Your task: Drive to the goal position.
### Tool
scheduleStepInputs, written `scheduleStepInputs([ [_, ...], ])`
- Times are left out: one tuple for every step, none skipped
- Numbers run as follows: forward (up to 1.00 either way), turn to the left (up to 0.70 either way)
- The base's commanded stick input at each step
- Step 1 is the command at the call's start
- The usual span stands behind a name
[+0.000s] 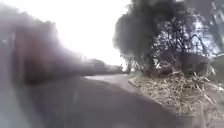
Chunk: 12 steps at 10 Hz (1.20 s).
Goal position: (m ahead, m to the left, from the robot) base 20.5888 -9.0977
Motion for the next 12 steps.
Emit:
scheduleStepInputs([
  [1.0,0.0],
  [1.0,0.0],
  [1.0,0.0],
  [1.0,0.0],
  [1.0,0.0],
  [1.0,0.0],
  [1.0,0.0],
  [1.0,0.0],
  [1.0,0.0],
  [1.0,0.0],
  [1.0,0.0],
  [1.0,0.0],
])
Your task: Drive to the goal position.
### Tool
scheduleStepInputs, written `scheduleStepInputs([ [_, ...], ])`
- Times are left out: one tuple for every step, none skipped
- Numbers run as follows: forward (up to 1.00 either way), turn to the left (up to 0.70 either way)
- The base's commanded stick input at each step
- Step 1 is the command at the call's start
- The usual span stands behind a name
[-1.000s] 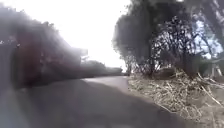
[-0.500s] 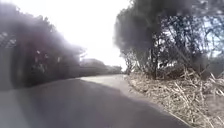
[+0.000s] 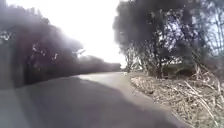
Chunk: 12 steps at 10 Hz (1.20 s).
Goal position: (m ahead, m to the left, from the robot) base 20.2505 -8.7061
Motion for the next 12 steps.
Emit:
scheduleStepInputs([
  [1.0,0.0],
  [1.0,0.0],
  [1.0,0.0],
  [1.0,0.0],
  [1.0,0.0],
  [1.0,0.0],
  [1.0,0.0],
  [1.0,0.0],
  [1.0,0.0],
  [1.0,0.0],
  [1.0,0.0],
  [1.0,0.0],
])
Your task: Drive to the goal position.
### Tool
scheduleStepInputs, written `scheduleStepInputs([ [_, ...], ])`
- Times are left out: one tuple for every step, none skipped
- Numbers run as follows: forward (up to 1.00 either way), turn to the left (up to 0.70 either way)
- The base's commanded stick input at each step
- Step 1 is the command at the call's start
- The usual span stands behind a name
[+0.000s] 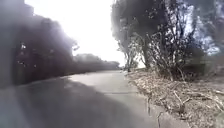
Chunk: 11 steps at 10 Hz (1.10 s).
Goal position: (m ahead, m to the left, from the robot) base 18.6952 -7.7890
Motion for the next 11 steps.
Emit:
scheduleStepInputs([
  [1.0,0.0],
  [1.0,0.0],
  [1.0,0.13],
  [1.0,0.27],
  [1.0,0.27],
  [1.0,0.16],
  [1.0,0.0],
  [1.0,0.0],
  [1.0,0.0],
  [1.0,0.0],
  [1.0,0.0],
])
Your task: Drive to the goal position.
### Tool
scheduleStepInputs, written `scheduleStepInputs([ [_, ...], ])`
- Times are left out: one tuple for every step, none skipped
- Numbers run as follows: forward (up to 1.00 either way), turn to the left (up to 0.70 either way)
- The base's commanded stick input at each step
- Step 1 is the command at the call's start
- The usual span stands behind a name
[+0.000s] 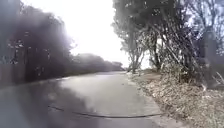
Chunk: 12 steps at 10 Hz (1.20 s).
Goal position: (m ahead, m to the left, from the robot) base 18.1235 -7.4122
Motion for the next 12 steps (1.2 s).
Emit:
scheduleStepInputs([
  [1.0,0.0],
  [1.0,0.0],
  [1.0,0.0],
  [1.0,0.0],
  [1.0,0.0],
  [1.0,0.0],
  [1.0,0.0],
  [1.0,0.0],
  [1.0,0.0],
  [1.0,0.0],
  [1.0,0.0],
  [1.0,0.0],
])
